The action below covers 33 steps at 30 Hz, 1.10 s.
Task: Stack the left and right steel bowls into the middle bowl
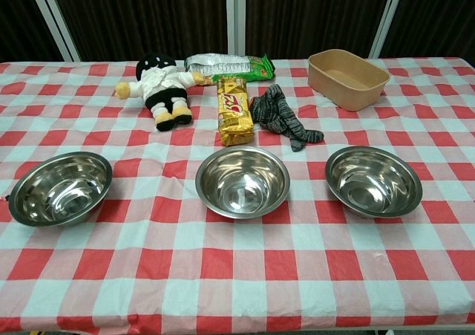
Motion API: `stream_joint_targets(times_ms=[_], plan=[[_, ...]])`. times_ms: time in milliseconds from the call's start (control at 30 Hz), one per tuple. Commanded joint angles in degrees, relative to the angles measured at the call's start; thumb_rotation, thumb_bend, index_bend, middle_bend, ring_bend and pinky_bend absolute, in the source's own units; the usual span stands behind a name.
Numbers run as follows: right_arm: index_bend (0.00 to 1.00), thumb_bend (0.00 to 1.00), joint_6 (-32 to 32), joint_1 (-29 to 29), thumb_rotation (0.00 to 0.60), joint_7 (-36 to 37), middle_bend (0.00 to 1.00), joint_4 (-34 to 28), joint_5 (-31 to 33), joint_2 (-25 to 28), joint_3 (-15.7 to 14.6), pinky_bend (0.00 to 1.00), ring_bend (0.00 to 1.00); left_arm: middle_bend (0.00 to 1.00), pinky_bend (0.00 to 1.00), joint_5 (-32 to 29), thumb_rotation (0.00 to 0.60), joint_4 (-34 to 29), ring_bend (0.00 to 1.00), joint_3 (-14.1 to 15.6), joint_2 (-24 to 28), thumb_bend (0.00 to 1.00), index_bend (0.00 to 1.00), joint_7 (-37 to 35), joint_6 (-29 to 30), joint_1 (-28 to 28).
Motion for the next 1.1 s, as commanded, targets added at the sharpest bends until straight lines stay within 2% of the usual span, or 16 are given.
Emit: stream_joint_targets(times_ms=[33, 300, 400, 433, 500, 633, 700, 800, 933, 1100], plan=[[0.02, 0.09, -0.15, 0.06, 0.6, -0.38, 0.05, -0.23, -0.07, 0.08, -0.15, 0.0, 0.0, 0.14, 0.17, 0.02, 0.6, 0.14, 0.09, 0.11, -0.04, 0.05, 0.15, -0.23, -0.01, 0.09], [0.02, 0.09, 0.4, -0.16, 0.6, -0.21, 0.06, -0.11, -0.45, 0.5, -0.29, 0.0, 0.0, 0.14, 0.17, 0.9, 0.6, 0.41, 0.09, 0.64, -0.21, 0.05, 0.15, -0.59, -0.37, -0.06], [0.02, 0.09, 0.8, -0.02, 0.6, 0.17, 0.07, 1.15, -1.15, -0.16, -0.28, 0.05, 0.01, 0.14, 0.2, 2.1, 0.6, 0.73, 0.09, 1.21, 0.13, 0.05, 0.15, -1.6, -0.85, -0.39], [0.02, 0.1, 0.85, 0.05, 0.6, 0.27, 0.08, 1.52, -1.4, -0.37, -0.32, 0.09, 0.02, 0.14, 0.21, 2.55, 0.6, 0.9, 0.09, 1.5, 0.2, 0.05, 0.15, -1.97, -0.97, -0.43], [0.02, 0.1, 1.09, 0.21, 0.6, 0.41, 0.09, 2.17, -2.33, -0.72, -0.54, 0.17, 0.07, 0.14, 0.24, 3.8, 0.6, 1.39, 0.09, 2.34, 0.27, 0.05, 0.15, -2.86, -1.07, -0.38], [0.06, 0.1, 2.24, 0.58, 0.6, 1.04, 0.12, 2.71, -4.97, -0.82, -0.84, 0.38, 0.29, 0.16, 0.34, 6.45, 0.6, 2.19, 0.15, 3.69, 0.35, 0.05, 0.15, -4.66, -0.66, -0.34], [0.08, 0.1, 2.36, 0.79, 0.6, 1.0, 0.13, 2.11, -6.38, -0.34, -1.33, 0.44, 0.38, 0.17, 0.39, 7.39, 0.6, 1.72, 0.18, 4.11, 0.87, 0.05, 0.15, -4.84, -0.59, -0.43], [0.14, 0.1, 2.13, 1.31, 0.6, -0.04, 0.17, 1.16, -9.33, 0.39, -2.6, 0.49, 0.48, 0.18, 0.54, 10.12, 0.6, 1.16, 0.27, 4.95, 1.8, 0.05, 0.18, -6.17, -0.47, -1.07], [0.26, 0.1, 0.35, 2.56, 0.6, -1.87, 0.28, 2.31, -13.51, 0.66, -4.76, 0.52, 0.53, 0.31, 0.79, 14.16, 0.6, 3.19, 0.57, 7.1, 2.85, 0.05, 0.32, -10.51, -2.53, -2.84], [0.32, 0.1, -3.22, 3.45, 0.6, -4.65, 0.34, 3.46, -14.24, 0.29, -6.61, 0.6, 0.62, 0.35, 0.84, 16.04, 0.6, 4.28, 0.68, 9.19, 3.21, 0.06, 0.34, -9.51, -5.17, -3.76]])
